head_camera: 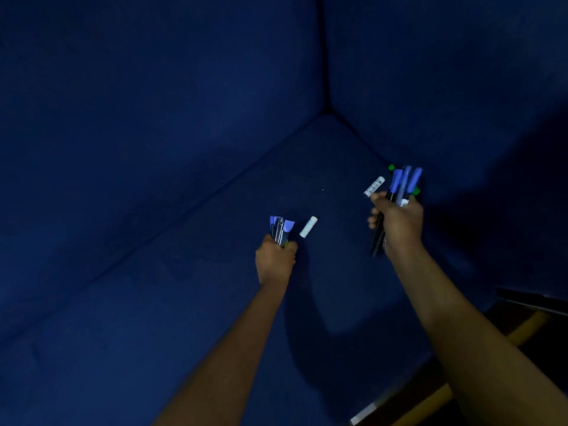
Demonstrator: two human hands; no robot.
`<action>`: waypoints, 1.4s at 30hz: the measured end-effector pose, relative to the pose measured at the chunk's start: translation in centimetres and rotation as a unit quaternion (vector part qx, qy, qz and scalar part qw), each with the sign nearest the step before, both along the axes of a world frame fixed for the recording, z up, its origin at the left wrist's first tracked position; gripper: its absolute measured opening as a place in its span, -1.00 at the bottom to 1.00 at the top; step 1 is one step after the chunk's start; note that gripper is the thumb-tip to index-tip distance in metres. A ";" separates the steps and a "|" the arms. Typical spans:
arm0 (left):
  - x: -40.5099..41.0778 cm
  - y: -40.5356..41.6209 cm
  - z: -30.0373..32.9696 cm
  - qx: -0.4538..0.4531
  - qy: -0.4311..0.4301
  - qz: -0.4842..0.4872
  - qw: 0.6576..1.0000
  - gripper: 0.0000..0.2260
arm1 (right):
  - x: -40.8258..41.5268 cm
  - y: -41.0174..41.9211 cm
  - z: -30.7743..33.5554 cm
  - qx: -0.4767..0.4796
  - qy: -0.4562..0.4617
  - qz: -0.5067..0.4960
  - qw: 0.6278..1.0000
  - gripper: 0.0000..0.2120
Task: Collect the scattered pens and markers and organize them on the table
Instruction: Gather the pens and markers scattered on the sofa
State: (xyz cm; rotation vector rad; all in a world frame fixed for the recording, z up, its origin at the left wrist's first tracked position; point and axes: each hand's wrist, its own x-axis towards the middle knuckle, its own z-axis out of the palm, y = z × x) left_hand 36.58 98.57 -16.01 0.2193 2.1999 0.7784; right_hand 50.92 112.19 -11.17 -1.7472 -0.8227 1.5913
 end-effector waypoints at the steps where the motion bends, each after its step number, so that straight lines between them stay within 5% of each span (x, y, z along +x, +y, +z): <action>1: 0.1 0.3 0.1 0.012 0.006 0.006 1.000 -0.89 | 0.7 0.6 -0.1 0.033 -0.110 0.056 0.992 -0.94; 4: 0.6 2.0 0.2 0.042 0.050 0.003 0.998 -0.84 | 2.9 2.5 -0.5 0.148 -0.442 0.215 0.858 -0.77; 7: 0.9 4.5 0.5 0.016 0.131 -0.073 0.989 -0.75 | 4.3 4.4 -0.3 0.189 -0.541 0.278 0.771 -0.77; 9: 0.8 5.8 0.5 -0.048 0.196 -0.150 0.968 -0.67 | 4.6 5.5 -1.0 0.187 -0.561 0.313 0.743 -0.75; 23: -2.6 8.5 0.4 -0.145 0.140 -0.240 0.950 -0.78 | 3.6 9.2 -4.7 0.024 -0.434 0.341 0.833 -0.69; 28: -3.0 9.3 -0.5 -0.163 0.120 -0.237 0.950 -0.79 | 1.4 6.4 -3.3 0.140 -0.451 0.293 0.831 -0.80; 31: -3.3 9.7 -0.4 -0.164 0.113 -0.245 0.949 -0.84 | -1.8 3.8 -3.0 0.110 -0.389 0.218 0.888 -0.64; 34: -3.7 9.6 -0.7 -0.153 0.094 -0.235 0.955 -0.87 | -3.7 2.4 -3.5 0.065 -0.401 0.254 0.878 -0.51; 37: -4.5 9.6 -0.7 -0.115 0.005 -0.178 0.977 -0.90 | -4.6 2.0 -3.3 0.069 -0.407 0.312 0.855 -0.55; 39: -5.2 9.3 -0.4 -0.044 -0.141 -0.068 0.987 -0.88 | -5.1 1.1 -2.8 0.069 -0.362 0.339 0.866 -0.63; 42: -5.8 7.5 0.7 0.080 -0.345 0.082 0.931 -0.88 | -5.9 -1.7 -2.0 0.019 -0.197 0.340 0.919 -0.72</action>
